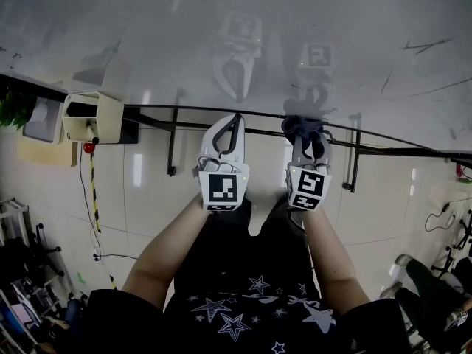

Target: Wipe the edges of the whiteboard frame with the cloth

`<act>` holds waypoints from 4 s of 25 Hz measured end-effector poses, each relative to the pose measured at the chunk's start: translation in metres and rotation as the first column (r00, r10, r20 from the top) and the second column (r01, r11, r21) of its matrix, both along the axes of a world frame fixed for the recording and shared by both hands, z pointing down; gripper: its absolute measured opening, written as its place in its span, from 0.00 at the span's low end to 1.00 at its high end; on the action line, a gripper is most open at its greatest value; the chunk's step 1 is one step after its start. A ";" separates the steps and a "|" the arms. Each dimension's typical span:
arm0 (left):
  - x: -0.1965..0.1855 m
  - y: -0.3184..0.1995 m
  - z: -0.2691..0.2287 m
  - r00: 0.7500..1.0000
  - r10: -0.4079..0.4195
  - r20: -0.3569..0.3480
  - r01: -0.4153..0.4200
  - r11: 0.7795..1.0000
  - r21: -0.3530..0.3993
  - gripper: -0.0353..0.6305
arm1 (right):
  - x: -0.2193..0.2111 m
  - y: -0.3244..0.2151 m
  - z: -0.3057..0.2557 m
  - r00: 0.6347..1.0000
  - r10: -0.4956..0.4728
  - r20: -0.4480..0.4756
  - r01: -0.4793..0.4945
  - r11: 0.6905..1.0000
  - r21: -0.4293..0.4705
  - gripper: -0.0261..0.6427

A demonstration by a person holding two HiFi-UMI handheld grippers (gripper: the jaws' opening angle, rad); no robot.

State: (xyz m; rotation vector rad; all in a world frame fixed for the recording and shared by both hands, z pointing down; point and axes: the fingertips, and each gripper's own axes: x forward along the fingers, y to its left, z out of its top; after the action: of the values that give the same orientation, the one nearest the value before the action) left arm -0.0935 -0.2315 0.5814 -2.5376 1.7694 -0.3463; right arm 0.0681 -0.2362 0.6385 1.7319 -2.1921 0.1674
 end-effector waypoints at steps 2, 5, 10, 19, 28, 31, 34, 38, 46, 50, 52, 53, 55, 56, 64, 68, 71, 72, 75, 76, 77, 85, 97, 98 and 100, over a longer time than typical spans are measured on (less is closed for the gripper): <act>-0.003 -0.001 0.000 1.000 0.009 -0.010 -0.009 1.000 0.003 0.06 | -0.012 0.000 -0.001 1.000 -0.002 0.005 0.002 1.000 -0.005 0.17; -0.003 -0.003 -0.004 1.000 0.013 -0.025 -0.013 1.000 0.003 0.06 | -0.022 0.002 -0.009 1.000 -0.009 0.015 0.009 1.000 -0.002 0.17; -0.004 -0.004 -0.002 0.999 0.005 -0.033 -0.005 1.000 -0.012 0.06 | -0.023 0.003 -0.007 1.000 -0.007 0.020 0.007 1.000 -0.017 0.17; -0.019 -0.002 0.011 0.998 -0.064 -0.007 0.063 0.997 -0.041 0.06 | -0.028 0.006 -0.006 0.994 -0.109 0.013 0.109 0.994 -0.022 0.17; -0.018 0.001 -0.003 0.985 -0.158 0.069 0.158 0.987 -0.004 0.06 | -0.048 0.007 -0.023 0.947 -0.320 0.034 0.319 0.947 0.038 0.17; -0.031 0.003 -0.003 0.980 -0.189 0.070 0.190 0.982 -0.010 0.06 | -0.066 0.008 -0.024 0.932 -0.361 0.043 0.359 0.932 0.042 0.17; -0.051 0.007 -0.005 0.971 -0.230 0.063 0.231 0.973 -0.009 0.06 | -0.086 0.011 -0.028 0.920 -0.391 0.037 0.389 0.920 0.047 0.17; -0.085 0.015 -0.011 0.959 -0.279 0.045 0.280 0.960 -0.021 0.06 | -0.111 0.013 -0.039 0.913 -0.407 0.038 0.404 0.913 0.061 0.17; -0.166 0.015 -0.005 0.962 -0.269 0.048 0.270 0.963 -0.022 0.06 | -0.194 0.006 -0.029 0.915 -0.401 0.041 0.399 0.915 0.055 0.17; -0.176 0.024 -0.003 0.974 -0.226 0.025 0.227 0.973 -0.036 0.06 | -0.225 0.005 -0.029 0.921 -0.389 0.040 0.386 0.921 0.056 0.17; -0.180 0.029 -0.003 0.977 -0.211 0.011 0.211 0.977 -0.040 0.06 | -0.239 0.005 -0.030 0.924 -0.381 0.037 0.379 0.924 0.055 0.17; -0.183 0.030 -0.003 0.979 -0.206 0.003 0.206 0.978 -0.041 0.06 | -0.246 0.005 -0.029 0.925 -0.379 0.036 0.377 0.925 0.054 0.17; -0.187 0.032 -0.004 0.981 -0.193 -0.011 0.192 0.981 -0.040 0.06 | -0.259 0.005 -0.029 0.926 -0.377 0.032 0.375 0.926 0.050 0.17; -0.188 0.033 -0.005 0.983 -0.182 -0.014 0.181 0.983 -0.038 0.06 | -0.265 0.005 -0.028 0.926 -0.377 0.029 0.376 0.926 0.047 0.17; -0.200 0.046 -0.007 0.989 -0.139 -0.050 0.137 0.990 -0.037 0.06 | -0.301 0.003 -0.016 0.923 -0.385 0.016 0.385 0.923 0.016 0.17; -0.203 0.054 -0.009 0.992 -0.111 -0.054 0.108 0.993 -0.047 0.06 | -0.320 0.004 -0.013 0.916 -0.402 0.021 0.401 0.916 0.010 0.17; -0.205 0.058 -0.007 0.995 -0.090 -0.051 0.086 0.994 -0.062 0.06 | -0.333 0.003 -0.011 0.910 -0.413 0.009 0.413 0.911 0.010 0.17; -0.205 0.058 -0.008 0.995 -0.082 -0.050 0.079 0.995 -0.060 0.06 | -0.336 0.003 -0.011 0.910 -0.414 0.001 0.414 0.910 0.013 0.17; -0.205 0.061 -0.011 0.997 -0.062 -0.051 0.059 0.996 -0.060 0.06 | -0.342 0.003 -0.011 0.913 -0.409 -0.003 0.409 0.912 0.017 0.17; -0.206 0.062 -0.012 0.997 -0.058 -0.053 0.055 0.997 -0.058 0.06 | -0.344 0.003 -0.011 0.914 -0.407 0.000 0.407 0.913 0.017 0.17; -0.207 0.063 -0.012 0.997 -0.053 -0.052 0.050 0.997 -0.057 0.06 | -0.346 0.003 -0.012 0.915 -0.404 0.002 0.404 0.914 0.016 0.17; -0.209 0.063 -0.015 0.998 -0.022 -0.066 0.020 0.999 -0.033 0.06 | -0.327 0.010 -0.032 0.929 -0.368 -0.041 0.370 0.928 0.049 0.17; -0.174 0.079 -0.115 0.990 -0.081 -0.113 0.096 0.986 0.133 0.06 | -0.219 0.079 -0.175 0.921 -0.375 0.108 0.332 0.897 0.291 0.17; -0.168 0.085 -0.121 0.990 -0.079 -0.117 0.095 0.986 0.140 0.06 | -0.213 0.086 -0.186 0.914 -0.387 0.121 0.336 0.890 0.309 0.17; -0.156 0.097 -0.132 0.990 -0.073 -0.121 0.090 0.986 0.143 0.06 | -0.204 0.099 -0.204 0.901 -0.411 0.138 0.348 0.875 0.336 0.16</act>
State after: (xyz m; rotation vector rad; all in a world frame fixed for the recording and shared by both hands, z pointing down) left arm -0.2490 -0.1350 0.4495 -2.4336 1.8652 -0.0671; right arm -0.1358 -0.1367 0.4345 1.4270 -2.7913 -0.1018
